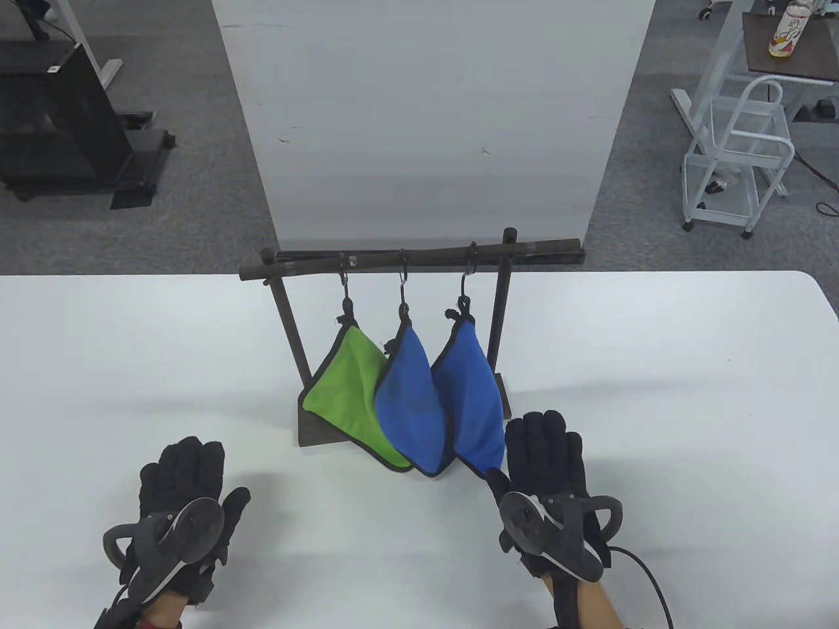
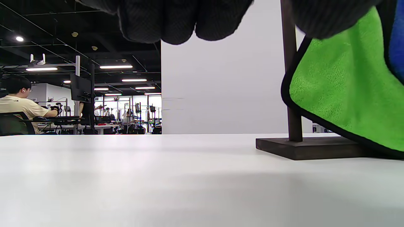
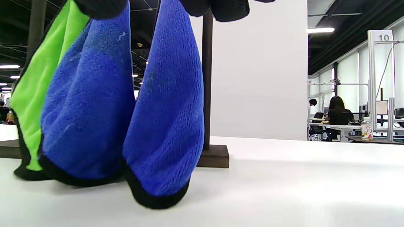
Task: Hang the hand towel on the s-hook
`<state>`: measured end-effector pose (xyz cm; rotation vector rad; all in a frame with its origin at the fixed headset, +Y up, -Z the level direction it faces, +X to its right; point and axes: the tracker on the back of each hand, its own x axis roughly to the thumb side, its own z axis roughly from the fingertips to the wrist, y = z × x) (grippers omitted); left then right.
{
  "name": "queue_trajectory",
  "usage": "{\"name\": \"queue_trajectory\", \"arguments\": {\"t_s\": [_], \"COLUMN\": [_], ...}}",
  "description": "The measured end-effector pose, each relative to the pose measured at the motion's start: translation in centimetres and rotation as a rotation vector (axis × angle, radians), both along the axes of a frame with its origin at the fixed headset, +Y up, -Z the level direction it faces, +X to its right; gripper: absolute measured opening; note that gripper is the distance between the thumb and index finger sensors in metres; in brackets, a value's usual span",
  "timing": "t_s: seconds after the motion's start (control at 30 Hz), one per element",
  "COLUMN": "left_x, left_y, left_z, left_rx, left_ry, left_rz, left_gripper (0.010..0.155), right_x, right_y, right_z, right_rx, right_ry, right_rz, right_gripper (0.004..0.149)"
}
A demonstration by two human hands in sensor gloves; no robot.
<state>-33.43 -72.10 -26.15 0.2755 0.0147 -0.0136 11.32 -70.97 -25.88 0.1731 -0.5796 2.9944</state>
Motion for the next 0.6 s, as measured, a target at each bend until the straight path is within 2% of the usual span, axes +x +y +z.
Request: {"name": "queue_trajectory", "arguments": {"t_s": [0.23,0.6], "left_x": [0.0,0.1], "left_y": [0.0,0.0], "left_z": [0.0,0.0], "left_rx": [-0.005,-0.006], "left_ry": [0.003,0.003], "left_rz": [-0.004,-0.016], "left_gripper": [0.077,0.077], "right_x": [-0.1,0.8], "right_y": [-1.6,-2.9], "right_z": [0.5,1.6], "right_rx": [-0.021,-0.04], "right_ry": [0.005,-0.027], "right_rz": [0.01,0.025], "right_gripper": [0.072,0.072]}}
